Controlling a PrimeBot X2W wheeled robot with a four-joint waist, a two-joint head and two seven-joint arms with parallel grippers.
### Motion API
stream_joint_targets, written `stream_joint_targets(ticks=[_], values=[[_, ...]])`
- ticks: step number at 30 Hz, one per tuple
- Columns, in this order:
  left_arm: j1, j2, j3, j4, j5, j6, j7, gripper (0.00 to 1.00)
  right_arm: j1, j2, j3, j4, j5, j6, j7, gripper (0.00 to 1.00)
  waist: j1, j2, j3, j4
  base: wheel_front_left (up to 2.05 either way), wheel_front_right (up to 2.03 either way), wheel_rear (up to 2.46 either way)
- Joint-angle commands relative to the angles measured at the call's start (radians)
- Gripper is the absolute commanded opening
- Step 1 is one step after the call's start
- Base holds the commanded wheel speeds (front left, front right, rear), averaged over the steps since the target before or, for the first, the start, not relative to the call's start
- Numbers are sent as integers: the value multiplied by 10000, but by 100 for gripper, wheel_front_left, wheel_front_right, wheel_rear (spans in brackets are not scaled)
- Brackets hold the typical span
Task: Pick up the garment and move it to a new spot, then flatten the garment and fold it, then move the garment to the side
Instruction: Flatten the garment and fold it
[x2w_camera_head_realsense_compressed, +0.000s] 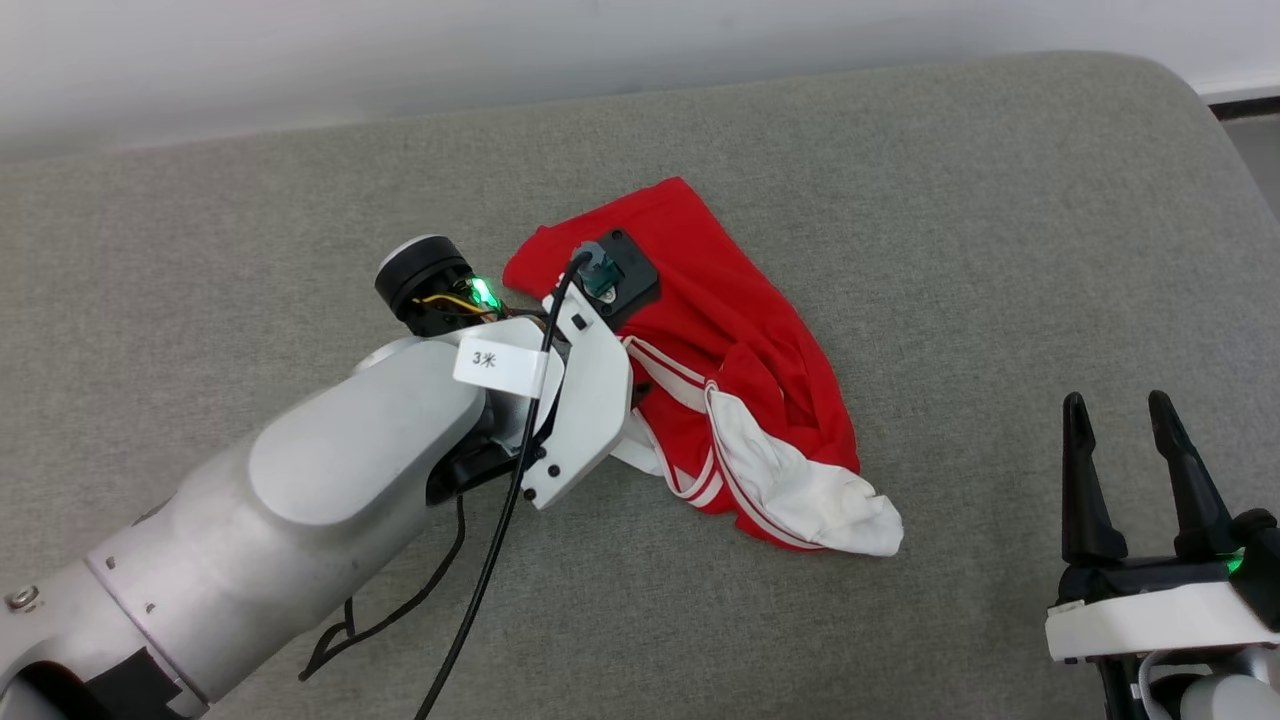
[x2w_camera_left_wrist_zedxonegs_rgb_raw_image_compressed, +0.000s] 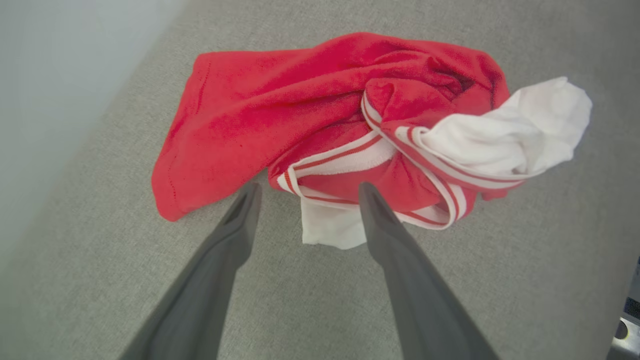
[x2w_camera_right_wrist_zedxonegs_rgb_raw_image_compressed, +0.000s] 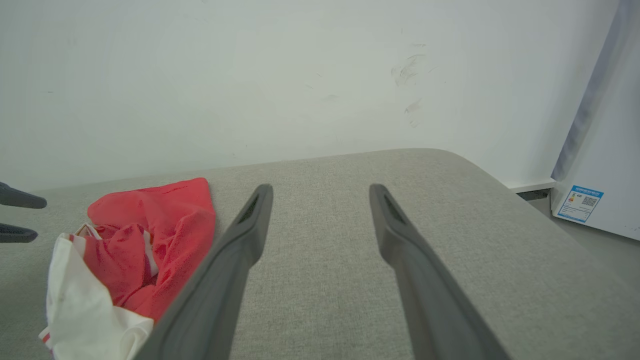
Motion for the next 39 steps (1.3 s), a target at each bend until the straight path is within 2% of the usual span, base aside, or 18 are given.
stream_joint_targets(ticks=[1, 8, 10, 13, 17, 21, 22, 23, 24, 28, 32, 39], values=[[-130, 49, -135, 30, -100, 4, 125, 100, -117, 20, 24, -18, 106, -7, -20, 100, -2, -1, 203, -171, 0, 0, 0], [-782, 162, -1162, 369, -494, 4, 1383, 100, -448, 19, 92, -11, 220, -7, -20, 100, -2, -1, 849, -540, 0, 0, 0], [-870, 228, -1227, 466, -360, 4, 1627, 100, -538, 20, 131, 7, 254, -7, -20, 100, -2, -1, 1018, -656, 0, 0, 0], [-587, 166, -1279, 634, -798, 3, 2019, 100, -653, 19, 141, 32, 321, -7, -20, 100, -2, -1, 1212, -789, 0, 0, 0], [-200, 234, -1362, 592, -687, 2, 2917, 100, -780, 20, 179, 57, 379, -7, -20, 100, -2, -1, 1401, -915, 0, 0, 0], [191, 322, -1453, 451, -502, -1, 3343, 100, -878, 19, 178, 67, 407, -7, -20, 100, -2, -1, 1544, -986, 0, 0, 0], [268, 340, -1477, 418, -481, -5, 3426, 85, -894, 20, 166, 68, 410, -9, -20, 100, -2, -1, 1568, -989, 0, 0, 0], [311, 348, -1487, 365, -436, -9, 3458, 25, -916, 20, 147, 65, 409, -9, -20, 100, -2, -1, 1589, -982, 0, 0, 0], [328, 354, -1489, 335, -424, -9, 3464, 0, -935, 20, 129, 60, 405, -9, -20, 100, -2, -1, 1601, -969, 0, 0, 0], [51, 310, -1446, 469, -484, 1, 2889, 0, -905, 19, 23, 75, 331, -9, -20, 100, -2, -1, 1504, -758, 0, 0, 0], [-585, 108, -1259, 408, -701, 4, 1692, 0, -713, 17, -14, 79, 231, -9, -20, 100, -2, -1, 1207, -358, 0, 0, 0], [-1257, 387, -695, -110, -864, 14, -82, 0, -493, 19, -84, 17, 1, -7, -20, 100, -2, -1, 574, 588, 0, 0, 0]])
